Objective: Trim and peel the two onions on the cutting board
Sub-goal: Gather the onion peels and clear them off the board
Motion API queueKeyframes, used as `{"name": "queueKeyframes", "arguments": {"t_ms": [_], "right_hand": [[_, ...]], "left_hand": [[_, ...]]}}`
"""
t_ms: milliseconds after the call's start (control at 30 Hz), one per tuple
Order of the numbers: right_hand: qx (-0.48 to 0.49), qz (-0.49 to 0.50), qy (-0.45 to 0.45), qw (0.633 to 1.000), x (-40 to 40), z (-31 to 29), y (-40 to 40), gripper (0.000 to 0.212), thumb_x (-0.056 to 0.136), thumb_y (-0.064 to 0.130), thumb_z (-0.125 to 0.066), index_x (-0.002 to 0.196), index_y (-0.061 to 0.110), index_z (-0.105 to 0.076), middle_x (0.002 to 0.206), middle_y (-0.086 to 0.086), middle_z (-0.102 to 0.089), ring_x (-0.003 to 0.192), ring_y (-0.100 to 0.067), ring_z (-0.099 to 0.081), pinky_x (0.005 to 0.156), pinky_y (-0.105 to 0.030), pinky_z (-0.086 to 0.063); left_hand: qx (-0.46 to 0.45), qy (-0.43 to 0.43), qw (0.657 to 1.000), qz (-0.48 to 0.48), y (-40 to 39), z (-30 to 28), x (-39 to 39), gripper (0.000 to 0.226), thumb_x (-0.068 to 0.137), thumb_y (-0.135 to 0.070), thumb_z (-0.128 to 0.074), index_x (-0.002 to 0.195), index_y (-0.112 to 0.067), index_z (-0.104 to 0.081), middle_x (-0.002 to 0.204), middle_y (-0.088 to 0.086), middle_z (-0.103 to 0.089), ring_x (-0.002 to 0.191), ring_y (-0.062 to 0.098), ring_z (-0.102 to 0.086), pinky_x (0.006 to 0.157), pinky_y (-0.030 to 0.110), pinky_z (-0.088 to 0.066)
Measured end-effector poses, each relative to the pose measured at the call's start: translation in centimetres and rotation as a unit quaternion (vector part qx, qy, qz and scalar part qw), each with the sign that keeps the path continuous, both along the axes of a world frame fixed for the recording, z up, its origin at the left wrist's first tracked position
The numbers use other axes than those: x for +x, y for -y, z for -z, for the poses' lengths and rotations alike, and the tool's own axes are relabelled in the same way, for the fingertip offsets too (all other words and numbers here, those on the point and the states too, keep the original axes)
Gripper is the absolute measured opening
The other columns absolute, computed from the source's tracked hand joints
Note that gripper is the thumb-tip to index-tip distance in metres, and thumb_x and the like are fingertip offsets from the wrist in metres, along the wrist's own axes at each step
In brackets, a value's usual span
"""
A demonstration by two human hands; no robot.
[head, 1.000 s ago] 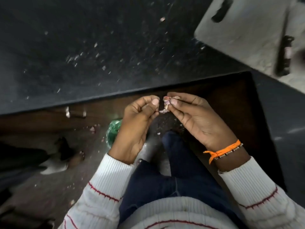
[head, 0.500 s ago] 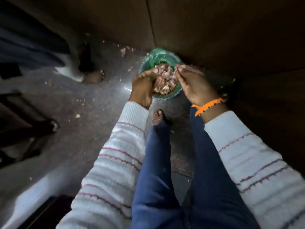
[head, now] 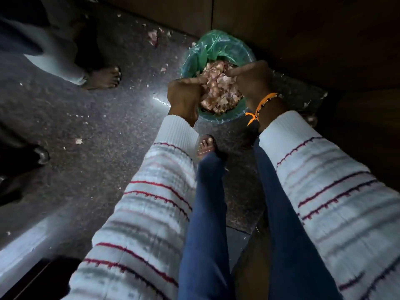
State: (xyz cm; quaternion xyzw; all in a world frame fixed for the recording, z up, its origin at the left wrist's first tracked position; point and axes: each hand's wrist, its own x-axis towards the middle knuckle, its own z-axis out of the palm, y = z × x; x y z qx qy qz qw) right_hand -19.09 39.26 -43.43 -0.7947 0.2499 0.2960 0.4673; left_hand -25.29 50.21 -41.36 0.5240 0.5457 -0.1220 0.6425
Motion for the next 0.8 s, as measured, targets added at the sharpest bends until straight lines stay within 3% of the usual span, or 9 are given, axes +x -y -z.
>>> {"name": "queueKeyframes", "arguments": {"t_ms": [100, 167, 233, 333, 367, 467, 533, 633, 800], "right_hand": [[-0.03, -0.02, 0.011, 0.999, 0.3, 0.5, 0.4, 0.015, 0.069, -0.008, -0.066, 0.065, 0.005, -0.071, 0.078, -0.02, -0.07, 0.075, -0.028, -0.069, 0.074, -0.042, -0.058], [-0.045, -0.036, 0.005, 0.998, 0.4, 0.2, 0.7, 0.023, 0.068, -0.004, -0.069, 0.057, 0.016, -0.067, 0.076, -0.017, -0.07, 0.074, -0.027, -0.069, 0.074, -0.042, -0.058], [-0.042, -0.06, 0.011, 0.997, 0.2, -0.8, 0.9, 0.025, 0.072, -0.002, -0.066, 0.059, 0.02, -0.066, 0.072, -0.008, -0.068, 0.071, -0.019, -0.066, 0.071, -0.033, -0.057], [0.015, -0.142, -0.028, 0.989, -0.3, -3.3, 1.0, 0.027, 0.082, -0.005, -0.051, 0.092, 0.006, -0.073, 0.068, 0.004, -0.06, 0.061, -0.002, -0.052, 0.06, -0.019, -0.045], [0.028, -0.141, -0.035, 0.989, -0.5, -4.3, 1.1, 0.032, 0.083, -0.006, -0.047, 0.099, 0.007, -0.071, 0.068, 0.006, -0.056, 0.056, 0.002, -0.049, 0.058, -0.017, -0.043], [0.05, -0.08, -0.026, 0.995, -0.5, -7.4, 1.8, 0.031, 0.086, -0.003, -0.046, 0.104, 0.01, -0.069, 0.086, 0.001, -0.064, 0.069, -0.003, -0.055, 0.074, -0.029, -0.051], [0.076, -0.03, -0.017, 0.997, -0.5, -10.1, 2.4, 0.027, 0.088, -0.001, -0.046, 0.103, 0.006, -0.068, 0.08, 0.005, -0.061, 0.071, -0.005, -0.055, 0.085, -0.035, -0.052], [0.112, 0.023, 0.01, 0.993, -0.7, -14.7, 3.8, 0.023, 0.09, 0.0, -0.047, 0.101, 0.003, -0.067, 0.075, 0.005, -0.058, 0.068, -0.004, -0.053, 0.087, -0.038, -0.051], [0.163, 0.061, 0.061, 0.983, -1.7, -23.2, 8.2, 0.024, 0.092, 0.003, -0.048, 0.081, 0.017, -0.063, 0.082, -0.004, -0.06, 0.075, -0.01, -0.055, 0.075, -0.03, -0.052]], "left_hand": [[-0.007, -0.017, 0.999, 0.032, 0.0, -0.2, 0.1, 0.022, 0.084, 0.01, -0.06, 0.068, -0.006, -0.059, 0.062, 0.007, -0.065, 0.049, 0.008, -0.063, 0.044, 0.015, -0.049], [0.006, -0.047, 0.997, 0.062, 0.1, -0.6, 0.2, 0.016, 0.082, 0.001, -0.067, 0.073, -0.007, -0.057, 0.048, 0.0, -0.062, 0.038, 0.004, -0.058, 0.038, 0.014, -0.043], [0.03, -0.063, 0.992, 0.105, 0.1, -1.0, 0.2, 0.013, 0.079, -0.002, -0.07, 0.074, -0.008, -0.06, 0.055, 0.001, -0.064, 0.049, 0.007, -0.062, 0.044, 0.017, -0.046], [0.036, -0.031, 0.988, 0.147, 0.3, -2.1, 0.1, 0.021, 0.077, 0.007, -0.066, 0.074, -0.014, -0.064, 0.081, 0.005, -0.067, 0.085, 0.019, -0.064, 0.08, 0.028, -0.055], [0.037, -0.024, 0.988, 0.148, 0.5, -3.0, 0.2, 0.024, 0.079, 0.008, -0.064, 0.075, -0.017, -0.062, 0.086, 0.005, -0.066, 0.087, 0.018, -0.061, 0.079, 0.025, -0.054], [0.041, -0.009, 0.989, 0.143, 1.4, -6.4, 0.3, 0.026, 0.086, 0.003, -0.056, 0.075, -0.02, -0.06, 0.084, -0.001, -0.063, 0.08, 0.011, -0.058, 0.063, 0.015, -0.046], [0.034, 0.016, 0.99, 0.136, 2.2, -8.9, 0.4, 0.025, 0.089, 0.001, -0.053, 0.076, -0.019, -0.061, 0.085, 0.001, -0.064, 0.081, 0.013, -0.059, 0.071, 0.019, -0.05], [0.03, 0.06, 0.989, 0.135, 4.0, -13.2, 0.6, 0.019, 0.091, 0.002, -0.052, 0.084, -0.013, -0.063, 0.087, 0.005, -0.063, 0.082, 0.015, -0.059, 0.083, 0.029, -0.051], [0.034, 0.131, 0.972, 0.191, 7.7, -20.9, 0.9, 0.025, 0.093, 0.002, -0.048, 0.081, -0.014, -0.063, 0.071, -0.001, -0.062, 0.054, 0.001, -0.056, 0.058, 0.017, -0.048]]}}
